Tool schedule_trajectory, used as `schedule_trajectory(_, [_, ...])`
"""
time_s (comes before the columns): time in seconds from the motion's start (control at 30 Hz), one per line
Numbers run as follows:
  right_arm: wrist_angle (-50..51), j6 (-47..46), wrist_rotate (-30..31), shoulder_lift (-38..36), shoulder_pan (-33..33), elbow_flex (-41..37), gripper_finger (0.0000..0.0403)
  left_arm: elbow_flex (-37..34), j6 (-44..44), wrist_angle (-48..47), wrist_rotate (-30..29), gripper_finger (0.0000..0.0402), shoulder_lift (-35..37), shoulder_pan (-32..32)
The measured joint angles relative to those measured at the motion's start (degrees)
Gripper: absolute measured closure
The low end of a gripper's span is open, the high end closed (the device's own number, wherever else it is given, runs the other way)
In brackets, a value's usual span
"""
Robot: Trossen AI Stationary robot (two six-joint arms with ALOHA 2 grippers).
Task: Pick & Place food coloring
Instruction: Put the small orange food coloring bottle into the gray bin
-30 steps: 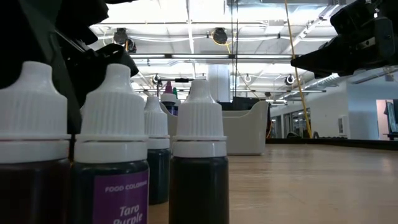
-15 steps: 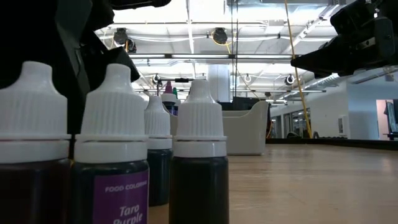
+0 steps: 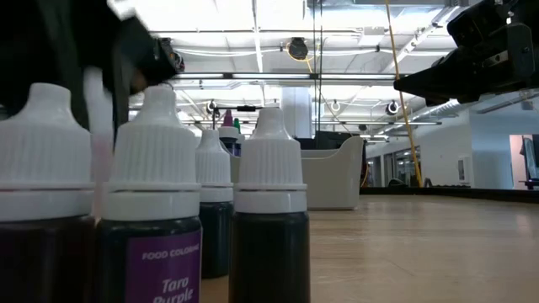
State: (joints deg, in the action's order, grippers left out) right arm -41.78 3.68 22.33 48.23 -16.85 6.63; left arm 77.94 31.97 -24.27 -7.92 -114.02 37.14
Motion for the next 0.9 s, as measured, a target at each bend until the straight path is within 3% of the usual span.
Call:
schedule_trajectory(0.23, [-0.1,0.0,0.0,0.0,0.0,0.0,0.0403,8.6,-3.0,-19.3,-5.9,0.0313,7.9,-1.2])
schedule_trajectory(0.37, [-0.1,0.0,0.0,0.0,0.0,0.0,0.0403,14.0,-7.0,-25.5,-10.4,0.0312,11.9,-3.7])
schedule_trajectory(0.57, [0.0,0.0,0.0,0.0,0.0,0.0,0.0403,17.6,-12.4,-23.0,-11.6,0.0311,14.0,-12.1])
schedule_trajectory(0.77, [0.1,0.0,0.0,0.0,0.0,0.0,0.0403,17.2,-22.8,-12.4,-0.9,0.031,7.4,-20.7])
schedule_trajectory(0.9, [0.4,0.2,0.0,0.0,0.0,0.0,0.0403,18.2,-26.6,-12.1,1.2,0.031,3.2,-24.0])
